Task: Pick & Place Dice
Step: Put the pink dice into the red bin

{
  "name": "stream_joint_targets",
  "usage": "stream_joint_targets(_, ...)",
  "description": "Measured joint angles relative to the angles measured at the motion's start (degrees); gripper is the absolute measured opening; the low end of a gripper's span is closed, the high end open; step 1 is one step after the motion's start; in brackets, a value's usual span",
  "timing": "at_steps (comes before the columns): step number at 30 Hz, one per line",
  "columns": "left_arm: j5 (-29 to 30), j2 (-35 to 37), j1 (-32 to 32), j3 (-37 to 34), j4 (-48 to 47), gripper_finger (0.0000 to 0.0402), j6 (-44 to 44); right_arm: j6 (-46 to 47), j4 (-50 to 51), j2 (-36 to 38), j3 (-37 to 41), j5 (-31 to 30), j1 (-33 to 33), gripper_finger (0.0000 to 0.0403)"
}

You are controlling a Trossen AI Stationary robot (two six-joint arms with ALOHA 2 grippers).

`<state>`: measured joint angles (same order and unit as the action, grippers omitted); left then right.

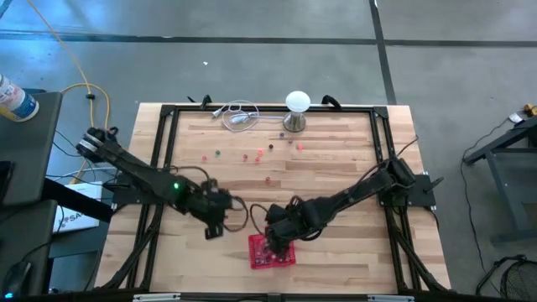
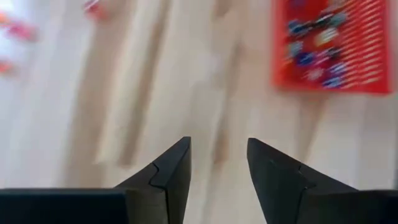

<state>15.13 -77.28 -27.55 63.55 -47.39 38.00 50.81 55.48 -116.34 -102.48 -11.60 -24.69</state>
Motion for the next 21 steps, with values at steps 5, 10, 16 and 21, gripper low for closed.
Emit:
stream_joint_targets(5, -0.1, 4.7, 5.2, 0.0, -12.2, 0.015, -1.1, 0.8, 2.2, 2.7, 0.0, -3.0, 0.0, 0.0258)
stream_joint_targets(10, -2.9, 5.9, 16.4, 0.0, -28.9, 0.015, -2.1, 3.3, 3.9, 4.0, 0.0, -4.3, -0.4, 0.0258)
stream_joint_targets(16, -11.7, 5.9, 36.3, -5.7, -26.2, 0.015, -8.1, 6.3, 6.3, 4.0, 0.1, -6.2, -1.3, 0.0258)
stream_joint_targets(21, -12.7, 5.0, 50.9, -12.2, -16.8, 0.015, -10.9, 8.8, 8.9, 4.0, 0.1, -7.6, -2.0, 0.0258)
